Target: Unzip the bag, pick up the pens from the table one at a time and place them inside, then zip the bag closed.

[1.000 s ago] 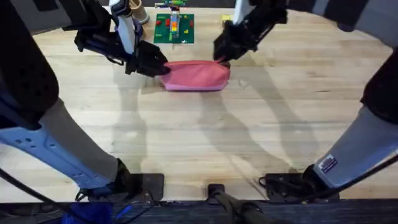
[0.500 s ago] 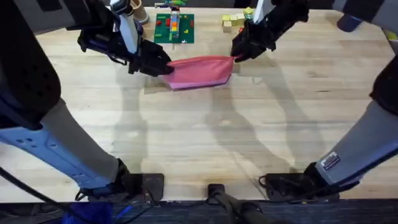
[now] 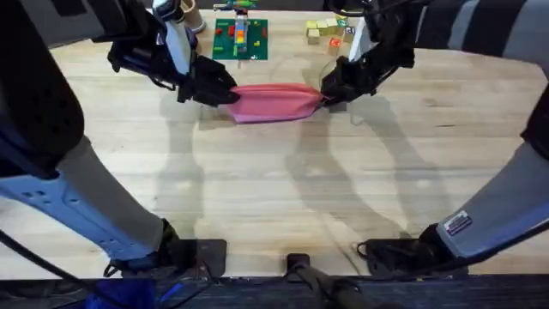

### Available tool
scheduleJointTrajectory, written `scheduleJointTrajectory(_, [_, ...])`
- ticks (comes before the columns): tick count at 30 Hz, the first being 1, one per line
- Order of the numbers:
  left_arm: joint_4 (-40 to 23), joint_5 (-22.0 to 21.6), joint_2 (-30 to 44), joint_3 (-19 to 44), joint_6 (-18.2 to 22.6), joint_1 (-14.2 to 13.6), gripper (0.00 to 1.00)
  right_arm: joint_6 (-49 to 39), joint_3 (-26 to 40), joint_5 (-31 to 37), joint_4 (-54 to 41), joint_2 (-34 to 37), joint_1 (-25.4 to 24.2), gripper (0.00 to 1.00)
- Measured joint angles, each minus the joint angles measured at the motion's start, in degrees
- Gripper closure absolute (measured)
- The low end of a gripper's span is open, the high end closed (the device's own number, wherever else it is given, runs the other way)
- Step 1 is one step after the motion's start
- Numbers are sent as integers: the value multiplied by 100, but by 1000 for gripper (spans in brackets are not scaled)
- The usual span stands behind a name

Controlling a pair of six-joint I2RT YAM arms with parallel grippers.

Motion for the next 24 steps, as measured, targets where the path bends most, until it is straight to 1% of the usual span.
scheduleJointTrajectory(1, [-1, -2, 0, 0, 0, 0, 958, 6, 0, 2, 3, -3, 0, 965])
scheduleJointTrajectory(2, [-2, -3, 0, 0, 0, 0, 958, 20, 0, 8, 7, -14, 0, 940])
scheduleJointTrajectory(3, [-2, -17, 0, 0, 0, 0, 958, 41, 2, 57, 2, -28, 0, 854])
scheduleJointTrajectory(4, [0, -75, 0, 0, 0, 8, 958, 39, 12, 76, -21, -50, -12, 744])
scheduleJointTrajectory(5, [-4, -134, 0, 0, 0, 35, 958, 33, 32, 100, -52, -85, -22, 612])
scheduleJointTrajectory(8, [-4, -204, 0, 0, 0, 161, 958, -12, 92, 441, -196, -280, -76, 177])
scheduleJointTrajectory(9, [-4, -214, 0, 0, 0, 188, 958, -44, 102, 524, -237, -358, -91, 59])
scheduleJointTrajectory(10, [-4, -220, 0, 0, 0, 206, 958, -94, 114, 617, -293, -466, -107, 19])
scheduleJointTrajectory(14, [-4, -227, 0, 0, 0, 210, 958, -309, 143, 808, -595, -1036, 12, 6])
scheduleJointTrajectory(19, [-4, -231, 0, 0, 0, 210, 958, -724, 199, 887, -1104, -1740, 493, 6])
scheduleJointTrajectory(24, [-4, -234, 0, 0, 0, 210, 958, -994, 199, 934, -1346, -2141, 934, 5])
